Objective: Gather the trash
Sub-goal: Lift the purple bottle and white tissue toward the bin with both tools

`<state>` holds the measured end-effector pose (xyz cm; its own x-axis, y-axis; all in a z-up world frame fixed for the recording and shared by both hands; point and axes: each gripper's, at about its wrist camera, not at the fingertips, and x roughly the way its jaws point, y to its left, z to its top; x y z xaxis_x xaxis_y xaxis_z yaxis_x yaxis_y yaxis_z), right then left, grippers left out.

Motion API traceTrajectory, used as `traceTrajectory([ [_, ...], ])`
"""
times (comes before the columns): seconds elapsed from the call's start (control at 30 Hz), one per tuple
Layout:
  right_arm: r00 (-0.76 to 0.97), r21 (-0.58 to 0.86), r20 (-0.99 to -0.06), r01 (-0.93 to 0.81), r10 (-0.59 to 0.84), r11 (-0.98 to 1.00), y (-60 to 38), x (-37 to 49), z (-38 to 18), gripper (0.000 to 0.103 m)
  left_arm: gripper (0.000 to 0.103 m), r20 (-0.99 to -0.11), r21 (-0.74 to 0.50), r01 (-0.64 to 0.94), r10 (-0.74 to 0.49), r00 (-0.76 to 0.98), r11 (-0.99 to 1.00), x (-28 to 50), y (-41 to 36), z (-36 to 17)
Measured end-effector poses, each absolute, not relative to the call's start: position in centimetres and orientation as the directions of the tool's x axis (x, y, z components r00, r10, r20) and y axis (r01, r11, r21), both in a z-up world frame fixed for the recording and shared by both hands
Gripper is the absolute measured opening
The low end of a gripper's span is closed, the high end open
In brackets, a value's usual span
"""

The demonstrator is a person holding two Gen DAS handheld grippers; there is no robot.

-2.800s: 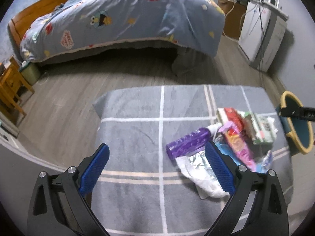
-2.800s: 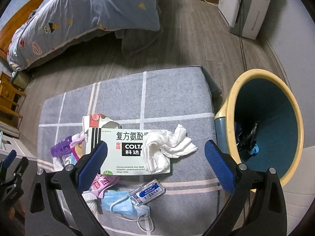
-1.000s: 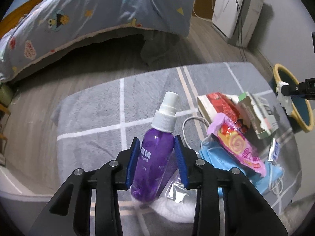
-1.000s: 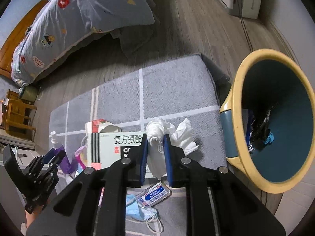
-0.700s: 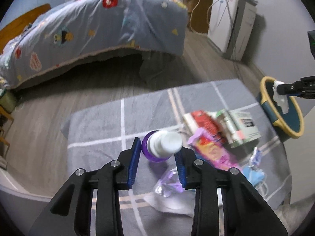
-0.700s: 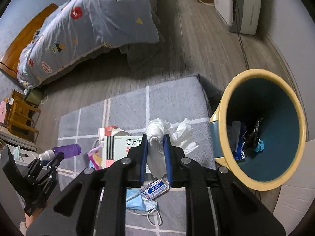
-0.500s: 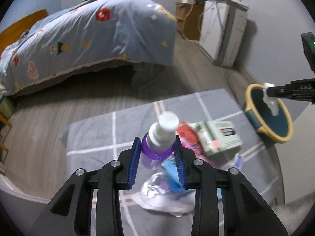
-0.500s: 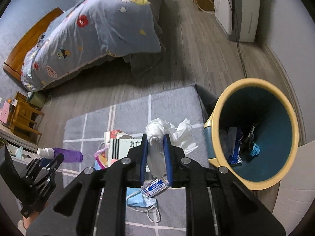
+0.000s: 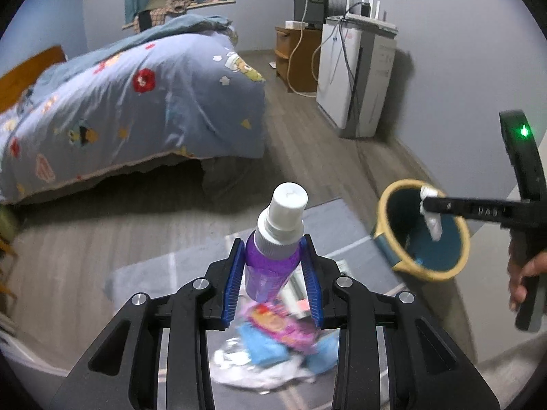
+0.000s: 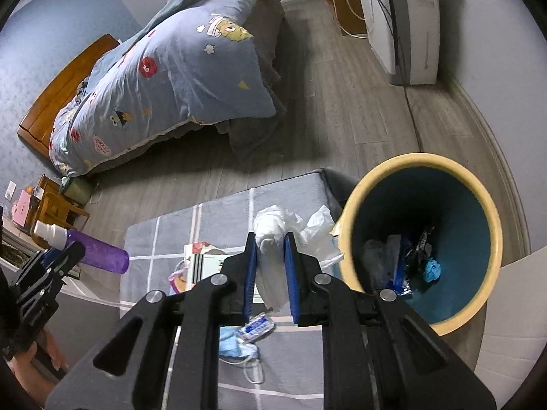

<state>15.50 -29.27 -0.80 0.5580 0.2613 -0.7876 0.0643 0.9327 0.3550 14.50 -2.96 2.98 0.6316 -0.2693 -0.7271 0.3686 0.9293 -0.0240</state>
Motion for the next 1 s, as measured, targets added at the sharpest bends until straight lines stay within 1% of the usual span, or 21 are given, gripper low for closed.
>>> traceTrajectory([
  [0.07, 0.562, 0.355, -0.786, 0.068, 0.259, 0.932, -30.1, 15.3, -1.0, 0.016, 0.035, -0.73, -0.058, 0.375, -0.295, 0.616, 0.925, 14.9, -4.1, 2.7],
  [0.2, 0.559, 0.353, -0.791, 0.084, 0.249, 0.932, -32.2, 15.2, -1.9, 0.015, 0.035, -0.72, -0.022, 0.414, -0.302, 0.625, 0.91, 15.2, -6.8, 2.7],
  [0.63, 0.549, 0.348, -0.809, 0.16, 0.21, 0.924, -37.4, 14.9, -4.2, 0.015, 0.035, -0.732, -0.036, 0.457, -0.335, 0.594, 0.889, 16.6, -11.6, 1.6],
  [1.0, 0.547, 0.365, -0.816, 0.238, 0.186, 0.9, -41.7, 14.0, -5.6, 0.015, 0.035, -0.74, -0.025, 0.536, -0.376, 0.558, 0.844, 16.3, -16.9, 0.5],
])
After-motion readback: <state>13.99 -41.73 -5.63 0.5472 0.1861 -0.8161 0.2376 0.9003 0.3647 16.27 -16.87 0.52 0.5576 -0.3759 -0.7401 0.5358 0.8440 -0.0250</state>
